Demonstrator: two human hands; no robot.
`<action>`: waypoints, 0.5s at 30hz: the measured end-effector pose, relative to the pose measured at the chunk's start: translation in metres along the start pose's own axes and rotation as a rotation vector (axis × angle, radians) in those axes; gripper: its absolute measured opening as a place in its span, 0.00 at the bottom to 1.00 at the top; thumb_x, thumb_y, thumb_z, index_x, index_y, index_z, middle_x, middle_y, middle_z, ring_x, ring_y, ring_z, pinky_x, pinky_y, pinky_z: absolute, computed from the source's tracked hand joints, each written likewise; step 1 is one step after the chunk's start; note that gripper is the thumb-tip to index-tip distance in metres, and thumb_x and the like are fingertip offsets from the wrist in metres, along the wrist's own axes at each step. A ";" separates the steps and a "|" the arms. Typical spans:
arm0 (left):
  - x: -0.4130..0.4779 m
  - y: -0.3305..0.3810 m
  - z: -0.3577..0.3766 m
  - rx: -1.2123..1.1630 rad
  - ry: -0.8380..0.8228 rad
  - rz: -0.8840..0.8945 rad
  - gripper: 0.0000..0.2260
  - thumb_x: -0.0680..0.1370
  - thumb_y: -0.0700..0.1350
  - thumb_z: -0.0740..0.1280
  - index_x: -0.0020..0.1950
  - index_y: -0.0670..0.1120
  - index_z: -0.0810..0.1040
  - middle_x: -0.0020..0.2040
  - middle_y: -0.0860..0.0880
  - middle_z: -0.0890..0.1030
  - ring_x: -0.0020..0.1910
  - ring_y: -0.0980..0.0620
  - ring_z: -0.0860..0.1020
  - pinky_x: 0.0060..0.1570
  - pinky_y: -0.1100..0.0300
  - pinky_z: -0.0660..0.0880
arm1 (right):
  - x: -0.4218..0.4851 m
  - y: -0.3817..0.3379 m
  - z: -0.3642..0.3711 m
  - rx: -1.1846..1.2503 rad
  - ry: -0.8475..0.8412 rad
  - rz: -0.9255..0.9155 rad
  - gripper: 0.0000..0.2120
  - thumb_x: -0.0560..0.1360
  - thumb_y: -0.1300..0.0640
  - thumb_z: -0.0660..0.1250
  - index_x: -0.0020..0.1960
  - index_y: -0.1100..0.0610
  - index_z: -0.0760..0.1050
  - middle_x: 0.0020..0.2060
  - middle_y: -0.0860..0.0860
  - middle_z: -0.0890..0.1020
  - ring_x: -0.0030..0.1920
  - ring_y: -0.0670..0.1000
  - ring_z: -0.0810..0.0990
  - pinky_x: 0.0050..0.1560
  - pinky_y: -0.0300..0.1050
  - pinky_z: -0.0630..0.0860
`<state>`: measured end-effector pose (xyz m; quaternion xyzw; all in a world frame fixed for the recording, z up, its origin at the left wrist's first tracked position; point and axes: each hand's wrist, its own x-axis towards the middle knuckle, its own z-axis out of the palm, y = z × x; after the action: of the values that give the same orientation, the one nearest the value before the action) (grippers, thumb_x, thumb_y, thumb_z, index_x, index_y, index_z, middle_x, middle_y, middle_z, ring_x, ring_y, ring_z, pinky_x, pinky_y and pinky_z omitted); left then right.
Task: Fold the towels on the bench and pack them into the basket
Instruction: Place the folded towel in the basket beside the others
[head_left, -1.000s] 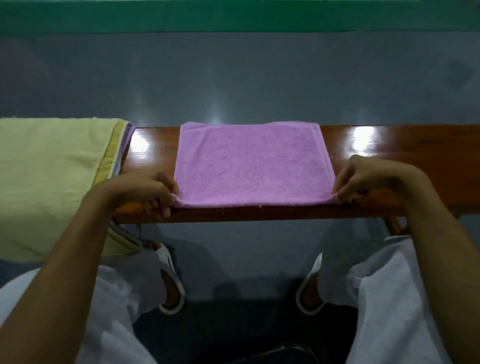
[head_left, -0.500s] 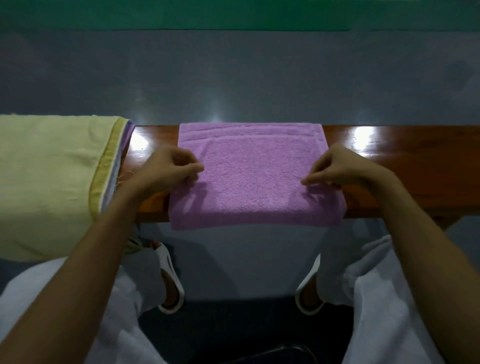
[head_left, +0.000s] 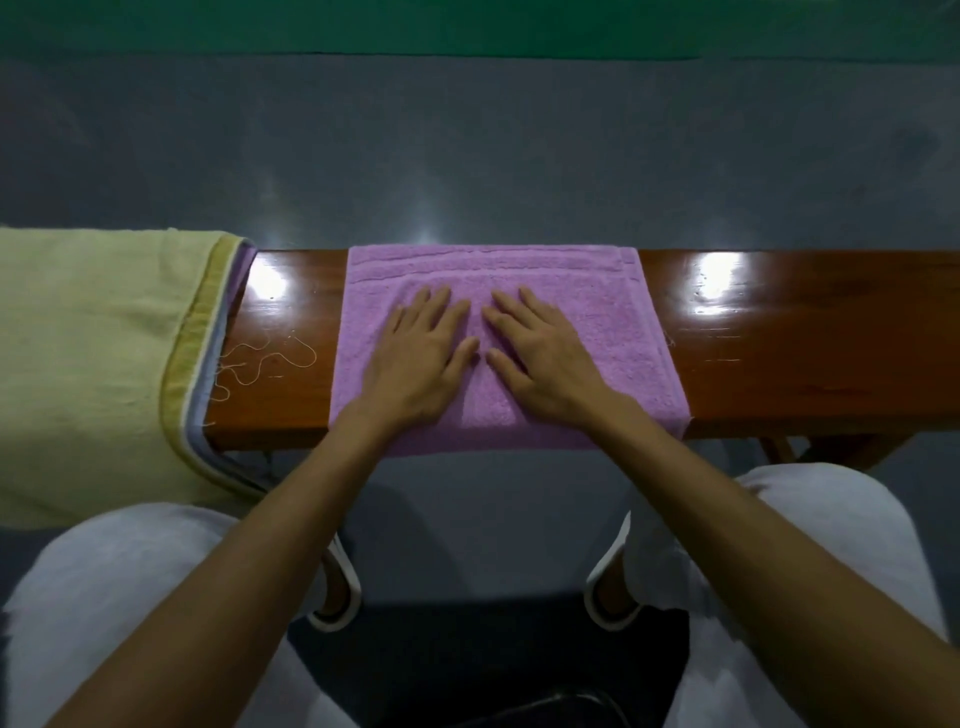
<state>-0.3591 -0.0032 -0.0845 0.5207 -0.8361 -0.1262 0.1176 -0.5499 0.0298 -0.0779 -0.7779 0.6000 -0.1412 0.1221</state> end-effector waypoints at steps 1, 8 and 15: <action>0.000 -0.004 0.001 0.054 -0.022 -0.024 0.29 0.86 0.61 0.47 0.85 0.52 0.51 0.85 0.48 0.48 0.83 0.49 0.44 0.81 0.48 0.43 | -0.001 0.004 -0.001 -0.056 -0.025 0.030 0.29 0.85 0.43 0.53 0.82 0.53 0.58 0.82 0.52 0.55 0.83 0.55 0.49 0.81 0.58 0.47; -0.005 -0.040 -0.008 0.162 -0.056 -0.172 0.33 0.83 0.66 0.40 0.84 0.51 0.40 0.84 0.46 0.38 0.82 0.48 0.36 0.80 0.47 0.37 | -0.012 0.055 -0.019 -0.191 -0.088 0.331 0.35 0.84 0.36 0.43 0.84 0.54 0.40 0.83 0.53 0.40 0.82 0.55 0.37 0.81 0.55 0.37; -0.024 -0.039 -0.011 0.188 -0.064 -0.178 0.36 0.83 0.67 0.40 0.84 0.48 0.38 0.83 0.45 0.37 0.82 0.46 0.35 0.79 0.46 0.36 | -0.027 0.059 -0.017 -0.179 -0.067 0.371 0.36 0.84 0.37 0.42 0.83 0.58 0.37 0.82 0.55 0.39 0.82 0.54 0.37 0.81 0.54 0.37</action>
<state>-0.3121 0.0012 -0.0893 0.5973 -0.7980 -0.0738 0.0302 -0.6159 0.0408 -0.0850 -0.6663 0.7385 -0.0363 0.0961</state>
